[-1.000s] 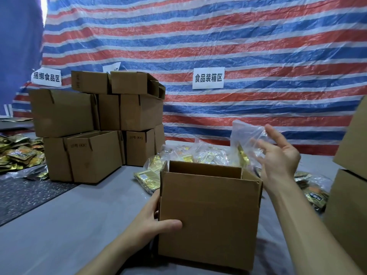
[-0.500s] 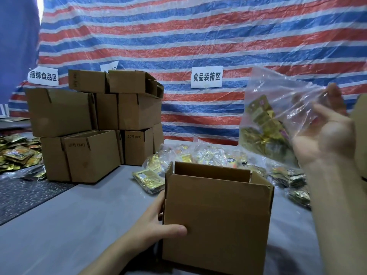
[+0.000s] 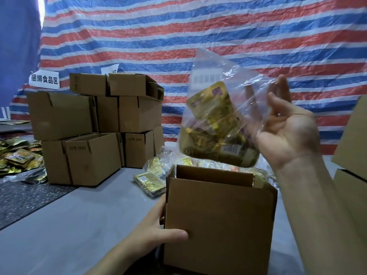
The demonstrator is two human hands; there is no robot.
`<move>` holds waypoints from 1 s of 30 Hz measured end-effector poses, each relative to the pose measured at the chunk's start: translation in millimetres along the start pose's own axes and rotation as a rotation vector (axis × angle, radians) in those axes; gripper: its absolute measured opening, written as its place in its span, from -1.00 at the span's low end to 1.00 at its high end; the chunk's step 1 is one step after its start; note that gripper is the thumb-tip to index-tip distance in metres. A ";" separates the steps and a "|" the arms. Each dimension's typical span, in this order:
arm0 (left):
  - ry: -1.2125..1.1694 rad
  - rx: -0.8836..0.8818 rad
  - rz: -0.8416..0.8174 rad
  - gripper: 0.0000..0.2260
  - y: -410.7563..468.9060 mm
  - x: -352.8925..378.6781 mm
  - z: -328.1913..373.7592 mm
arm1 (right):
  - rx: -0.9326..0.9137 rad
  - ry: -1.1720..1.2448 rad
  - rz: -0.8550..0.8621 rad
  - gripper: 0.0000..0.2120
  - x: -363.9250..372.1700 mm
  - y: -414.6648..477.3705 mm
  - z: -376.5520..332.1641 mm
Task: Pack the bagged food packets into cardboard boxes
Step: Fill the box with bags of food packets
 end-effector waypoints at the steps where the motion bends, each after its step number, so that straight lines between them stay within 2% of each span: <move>1: 0.004 0.005 0.006 -0.08 0.0 -0.3 -0.3 | 0.023 -0.008 -0.046 -0.70 2.1 -4.7 2.3; 7: -0.002 0.021 0.002 -0.10 0.6 -0.8 -3.4 | 0.141 -0.097 -0.061 -0.67 -0.4 -0.8 14.4; 11: 0.013 0.040 0.034 -0.10 1.7 -4.9 -3.8 | 0.256 -0.224 -0.085 -0.74 0.5 -0.9 16.2; 15: 0.037 0.082 0.040 -0.13 3.6 -8.9 -4.7 | 0.373 -0.465 -0.115 -0.78 -3.3 -2.0 18.2; 17: 0.054 0.107 0.043 -0.18 4.6 -9.3 -5.5 | 0.393 -0.595 -0.156 -0.74 -3.0 -3.7 20.2; 19: 0.047 0.122 0.056 -0.22 4.7 -9.6 -6.5 | 0.397 -0.708 -0.176 -0.59 -4.7 -4.0 22.2; 21: 0.047 0.140 0.096 -0.18 4.1 -11.7 -7.1 | 0.400 -0.776 -0.202 -0.49 -5.5 -3.9 23.6; 26: 0.130 0.206 0.174 -0.10 5.5 -15.6 -5.5 | 0.358 -0.888 -0.290 -0.82 -12.6 1.0 19.0; 30: 0.181 0.191 0.140 0.00 4.3 -15.2 -4.2 | 0.408 -1.369 -0.226 -0.90 -32.0 2.5 21.0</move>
Point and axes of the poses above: each hand's wrist, its own y-axis towards the middle knuckle, its own x-axis out of the palm, z = x × y, the point moved 2 cm from there along y, towards the middle knuckle, and after that the axes turned 13 degrees about -y, right-handed, at the moved point
